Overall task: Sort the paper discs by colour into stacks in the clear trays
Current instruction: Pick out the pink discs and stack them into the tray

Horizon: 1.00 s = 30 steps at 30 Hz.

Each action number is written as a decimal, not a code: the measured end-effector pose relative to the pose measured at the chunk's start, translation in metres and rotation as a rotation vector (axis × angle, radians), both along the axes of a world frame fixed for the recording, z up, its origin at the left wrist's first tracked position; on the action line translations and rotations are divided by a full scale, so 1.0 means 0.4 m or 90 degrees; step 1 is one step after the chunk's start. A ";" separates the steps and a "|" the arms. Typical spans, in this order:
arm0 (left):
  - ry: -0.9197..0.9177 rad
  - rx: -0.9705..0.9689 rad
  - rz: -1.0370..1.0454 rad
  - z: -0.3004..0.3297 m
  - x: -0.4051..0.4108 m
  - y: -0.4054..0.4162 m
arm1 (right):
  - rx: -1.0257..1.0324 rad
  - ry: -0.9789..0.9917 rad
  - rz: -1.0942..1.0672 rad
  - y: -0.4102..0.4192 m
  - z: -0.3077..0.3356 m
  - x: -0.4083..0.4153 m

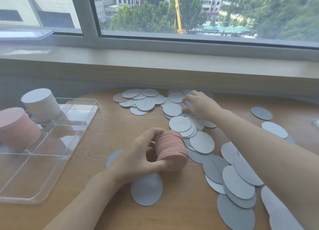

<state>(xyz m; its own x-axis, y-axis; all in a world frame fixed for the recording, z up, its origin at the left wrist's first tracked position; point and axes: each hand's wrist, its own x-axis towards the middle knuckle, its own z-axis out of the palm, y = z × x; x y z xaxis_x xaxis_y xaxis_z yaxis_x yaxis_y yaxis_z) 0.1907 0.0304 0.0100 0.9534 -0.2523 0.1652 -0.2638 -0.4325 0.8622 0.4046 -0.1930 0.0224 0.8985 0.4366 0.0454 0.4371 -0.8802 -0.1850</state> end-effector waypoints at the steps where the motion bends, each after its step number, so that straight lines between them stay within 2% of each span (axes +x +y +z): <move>1: -0.001 -0.002 -0.001 0.001 0.000 0.000 | -0.003 -0.005 0.008 -0.003 0.000 0.004; 6: -0.002 -0.009 -0.002 -0.001 0.005 -0.002 | -0.069 -0.025 0.059 -0.019 0.011 0.011; 9: -0.001 -0.005 -0.002 -0.004 0.006 0.000 | -0.163 -0.115 0.107 -0.011 0.015 0.002; 12: 0.004 -0.004 0.001 -0.006 0.005 0.000 | -0.170 -0.207 0.116 -0.008 0.004 -0.011; 14: 0.001 -0.003 0.000 -0.007 0.005 0.001 | -0.090 -0.205 0.044 -0.010 0.013 -0.028; 16: 0.001 -0.004 0.001 -0.008 0.005 0.001 | 0.037 -0.163 -0.040 -0.019 0.033 -0.052; 18: -0.002 -0.004 0.003 -0.009 0.007 0.001 | 0.104 -0.123 -0.081 -0.035 0.048 -0.077; 24: -0.001 -0.011 -0.006 -0.008 0.008 0.002 | 0.164 -0.123 -0.064 -0.083 0.045 -0.169; 28: 0.018 -0.050 -0.013 -0.009 0.005 0.001 | 0.296 -0.171 0.024 -0.056 0.055 -0.232; 30: 0.025 -0.065 -0.016 -0.008 0.005 0.000 | 0.372 -0.124 0.057 -0.029 0.064 -0.262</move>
